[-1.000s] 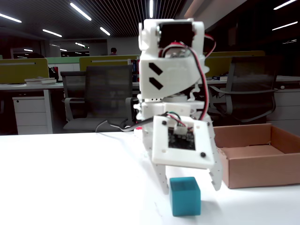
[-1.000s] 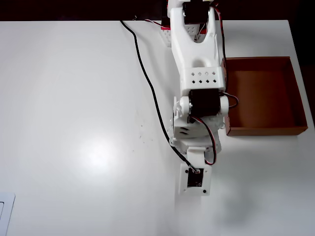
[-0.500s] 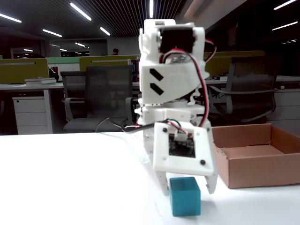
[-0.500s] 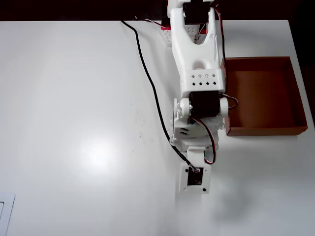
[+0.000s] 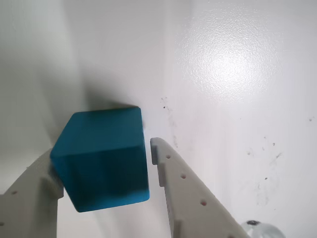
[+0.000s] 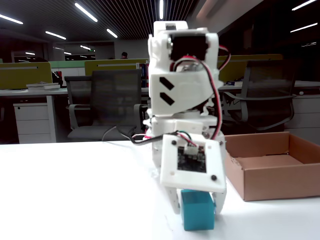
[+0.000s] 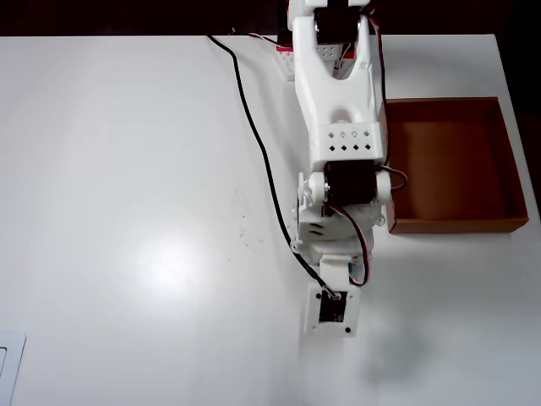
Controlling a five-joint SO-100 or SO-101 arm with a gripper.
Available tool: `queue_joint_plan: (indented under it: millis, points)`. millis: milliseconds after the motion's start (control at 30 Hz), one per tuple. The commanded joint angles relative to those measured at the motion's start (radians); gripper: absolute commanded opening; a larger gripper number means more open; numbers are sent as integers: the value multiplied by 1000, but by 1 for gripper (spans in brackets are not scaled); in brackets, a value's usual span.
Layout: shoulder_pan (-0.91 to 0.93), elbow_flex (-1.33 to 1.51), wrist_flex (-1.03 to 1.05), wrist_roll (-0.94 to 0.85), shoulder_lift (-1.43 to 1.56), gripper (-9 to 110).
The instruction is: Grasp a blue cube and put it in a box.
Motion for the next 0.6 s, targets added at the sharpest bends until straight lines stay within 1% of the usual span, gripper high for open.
queue_joint_plan:
  millis: [0,367,567]
  points:
    - [-3,-14,-14,6,9,18]
    - [-12,-15,-18,17,9,13]
    - [-12,-17,-20,25,15,13]
